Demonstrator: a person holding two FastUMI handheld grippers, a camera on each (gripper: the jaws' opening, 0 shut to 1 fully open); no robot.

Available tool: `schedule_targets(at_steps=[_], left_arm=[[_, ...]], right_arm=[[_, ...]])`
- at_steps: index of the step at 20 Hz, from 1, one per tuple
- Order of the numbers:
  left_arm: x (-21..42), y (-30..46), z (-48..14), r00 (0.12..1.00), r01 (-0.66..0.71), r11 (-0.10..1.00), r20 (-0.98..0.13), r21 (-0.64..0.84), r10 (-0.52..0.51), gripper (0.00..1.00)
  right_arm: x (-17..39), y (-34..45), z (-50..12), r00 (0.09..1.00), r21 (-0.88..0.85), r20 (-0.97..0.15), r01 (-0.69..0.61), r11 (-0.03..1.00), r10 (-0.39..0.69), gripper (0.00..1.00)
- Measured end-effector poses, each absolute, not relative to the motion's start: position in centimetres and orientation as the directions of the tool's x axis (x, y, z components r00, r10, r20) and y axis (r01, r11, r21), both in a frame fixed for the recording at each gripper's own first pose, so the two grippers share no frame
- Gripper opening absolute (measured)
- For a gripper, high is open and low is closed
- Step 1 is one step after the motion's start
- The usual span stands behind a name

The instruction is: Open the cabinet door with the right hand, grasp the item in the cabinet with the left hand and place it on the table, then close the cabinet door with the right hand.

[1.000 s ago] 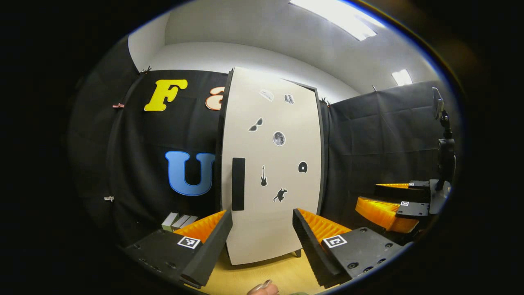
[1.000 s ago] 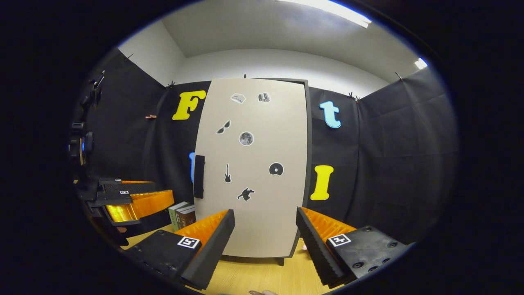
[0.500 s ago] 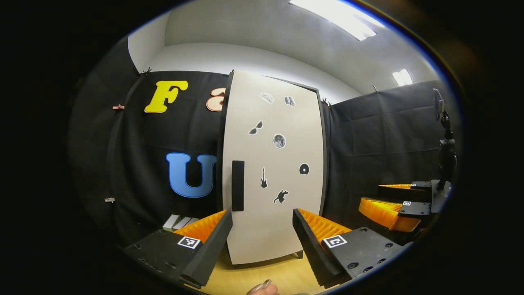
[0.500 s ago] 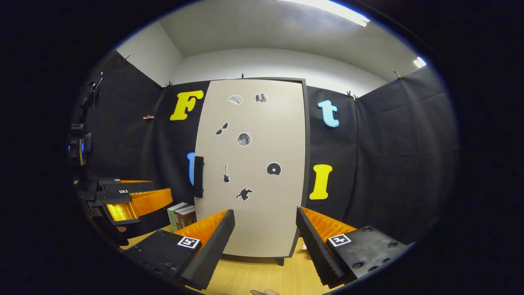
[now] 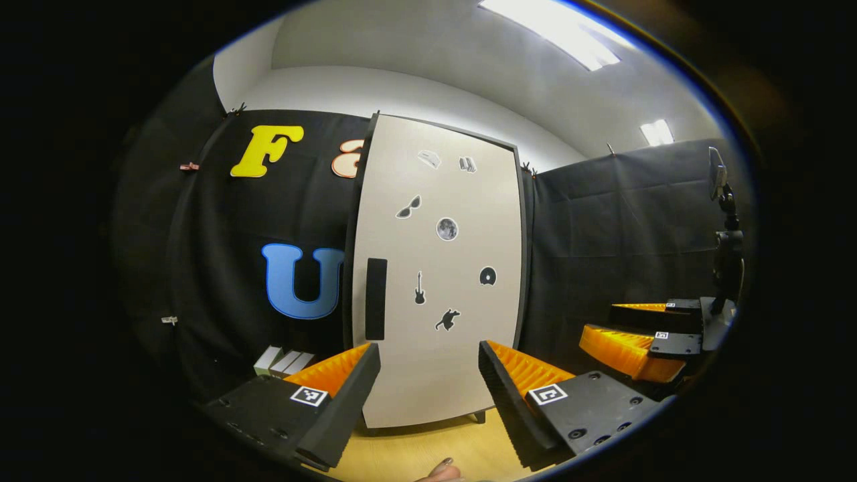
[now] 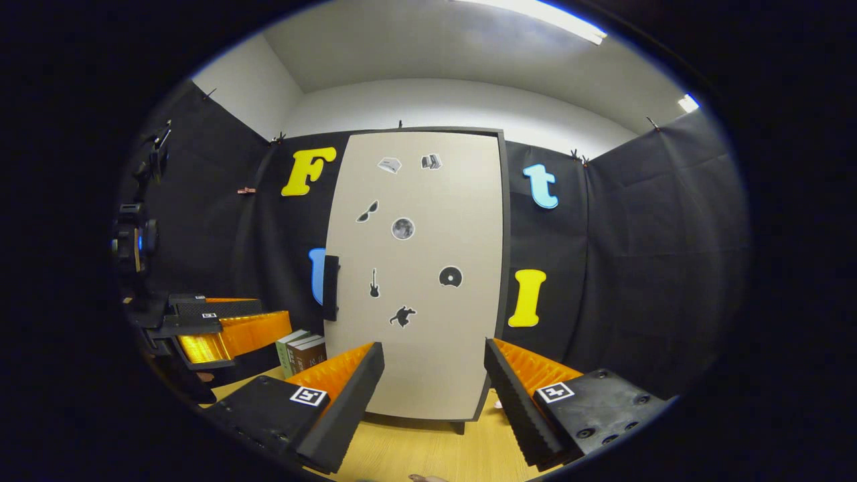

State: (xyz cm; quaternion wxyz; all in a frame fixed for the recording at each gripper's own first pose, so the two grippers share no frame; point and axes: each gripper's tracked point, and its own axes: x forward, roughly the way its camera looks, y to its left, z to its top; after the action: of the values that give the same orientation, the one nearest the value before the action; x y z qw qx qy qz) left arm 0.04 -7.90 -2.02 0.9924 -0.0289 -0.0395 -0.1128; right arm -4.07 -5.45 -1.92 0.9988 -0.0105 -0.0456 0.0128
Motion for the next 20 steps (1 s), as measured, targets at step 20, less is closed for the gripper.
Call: schedule_targets(at_steps=[20], left_arm=[[0.24,-7.73,-2.03,0.972,0.223,0.974,0.08,-0.044,-0.219,0.93]], right_arm=[[-3.91,-5.05,-1.91,0.995,-0.03,0.095,-0.028,0.999,0.031,0.97]])
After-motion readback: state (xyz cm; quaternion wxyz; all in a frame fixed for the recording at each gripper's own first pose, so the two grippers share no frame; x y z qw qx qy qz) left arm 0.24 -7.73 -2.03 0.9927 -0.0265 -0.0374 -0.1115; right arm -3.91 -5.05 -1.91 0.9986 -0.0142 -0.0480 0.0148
